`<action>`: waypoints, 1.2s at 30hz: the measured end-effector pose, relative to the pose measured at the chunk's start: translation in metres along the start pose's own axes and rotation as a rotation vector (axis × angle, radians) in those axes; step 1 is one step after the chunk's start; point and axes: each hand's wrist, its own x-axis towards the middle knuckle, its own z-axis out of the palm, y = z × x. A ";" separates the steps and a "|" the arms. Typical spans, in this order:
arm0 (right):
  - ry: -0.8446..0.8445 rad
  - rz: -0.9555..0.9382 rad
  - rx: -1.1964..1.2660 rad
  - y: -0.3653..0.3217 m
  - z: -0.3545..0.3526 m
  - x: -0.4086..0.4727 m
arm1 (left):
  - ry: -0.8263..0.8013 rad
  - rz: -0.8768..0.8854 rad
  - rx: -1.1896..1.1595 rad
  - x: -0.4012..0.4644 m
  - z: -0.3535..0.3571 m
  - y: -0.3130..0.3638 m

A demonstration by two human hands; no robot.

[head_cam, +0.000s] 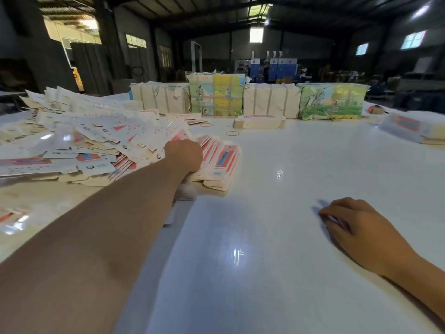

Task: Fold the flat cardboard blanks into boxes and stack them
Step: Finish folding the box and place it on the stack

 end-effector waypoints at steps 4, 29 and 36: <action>0.003 -0.016 0.008 0.001 0.000 -0.001 | 0.101 0.035 0.190 -0.011 -0.005 0.016; 0.067 0.646 1.542 0.026 -0.034 0.003 | 0.721 0.870 -0.196 -0.179 -0.025 0.112; 0.006 0.618 1.422 0.015 -0.031 0.005 | 0.603 0.786 -0.381 -0.179 -0.016 0.108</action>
